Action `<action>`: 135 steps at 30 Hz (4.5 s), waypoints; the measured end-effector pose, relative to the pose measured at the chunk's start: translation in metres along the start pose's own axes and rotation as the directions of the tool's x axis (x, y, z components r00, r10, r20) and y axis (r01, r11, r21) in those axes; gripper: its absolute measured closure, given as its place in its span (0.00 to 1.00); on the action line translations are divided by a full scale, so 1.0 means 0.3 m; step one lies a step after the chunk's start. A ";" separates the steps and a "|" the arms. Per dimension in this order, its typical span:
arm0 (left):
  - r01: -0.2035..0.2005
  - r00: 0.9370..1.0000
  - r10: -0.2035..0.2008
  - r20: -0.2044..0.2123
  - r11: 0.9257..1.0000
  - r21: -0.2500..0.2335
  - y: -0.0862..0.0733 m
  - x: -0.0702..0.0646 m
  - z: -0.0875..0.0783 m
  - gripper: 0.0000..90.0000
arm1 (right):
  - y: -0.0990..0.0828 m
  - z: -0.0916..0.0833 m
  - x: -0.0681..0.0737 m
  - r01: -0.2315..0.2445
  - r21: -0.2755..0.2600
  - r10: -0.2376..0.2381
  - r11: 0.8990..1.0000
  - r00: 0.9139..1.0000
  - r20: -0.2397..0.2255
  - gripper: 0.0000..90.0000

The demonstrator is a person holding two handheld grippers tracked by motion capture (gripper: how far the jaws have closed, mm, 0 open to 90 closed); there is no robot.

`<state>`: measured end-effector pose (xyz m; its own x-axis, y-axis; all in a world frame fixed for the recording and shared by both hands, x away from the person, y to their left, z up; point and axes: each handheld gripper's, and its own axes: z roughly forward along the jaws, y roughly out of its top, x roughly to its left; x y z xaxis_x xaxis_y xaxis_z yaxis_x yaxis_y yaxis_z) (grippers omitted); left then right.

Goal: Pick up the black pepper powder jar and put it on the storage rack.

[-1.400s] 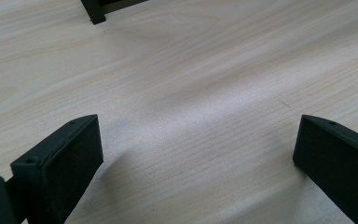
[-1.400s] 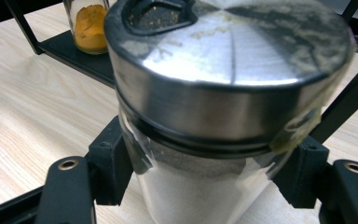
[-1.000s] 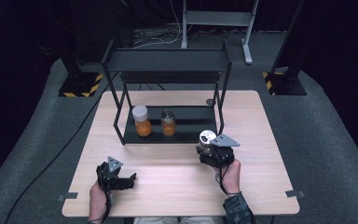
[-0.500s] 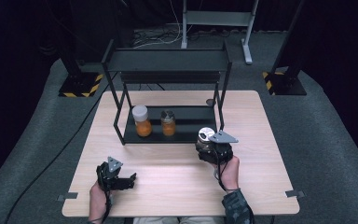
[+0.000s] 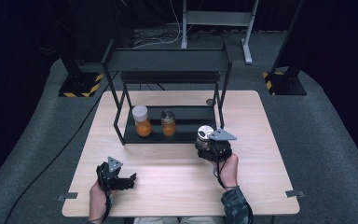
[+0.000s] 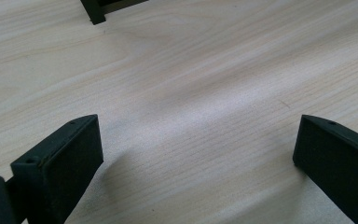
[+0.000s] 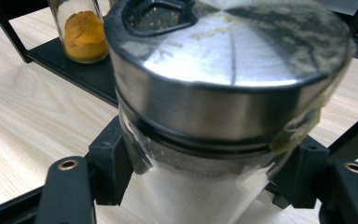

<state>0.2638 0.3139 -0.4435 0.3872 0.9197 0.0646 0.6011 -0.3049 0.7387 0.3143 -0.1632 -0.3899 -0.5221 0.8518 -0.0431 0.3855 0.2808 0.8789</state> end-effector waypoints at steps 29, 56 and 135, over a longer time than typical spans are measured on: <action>-0.003 1.000 0.003 -0.001 1.000 -0.001 -0.001 -0.001 0.000 0.01 | 0.029 0.065 -0.012 0.001 0.005 -0.001 1.000 1.000 -0.002 0.34; -0.004 1.000 0.004 -0.001 1.000 0.000 0.000 -0.001 -0.001 0.01 | 0.046 0.140 -0.007 -0.002 -0.003 0.002 1.000 1.000 0.011 0.34; -0.006 1.000 0.006 0.001 1.000 -0.001 -0.001 0.000 -0.001 0.01 | 0.035 0.363 -0.031 -0.120 0.016 0.117 0.993 0.986 0.121 0.34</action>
<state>0.2633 0.3142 -0.4435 0.3913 0.9177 0.0680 0.5984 -0.3099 0.7388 0.4059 -0.1200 -0.4319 -0.3776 0.9260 0.0030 0.4571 0.1835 0.8703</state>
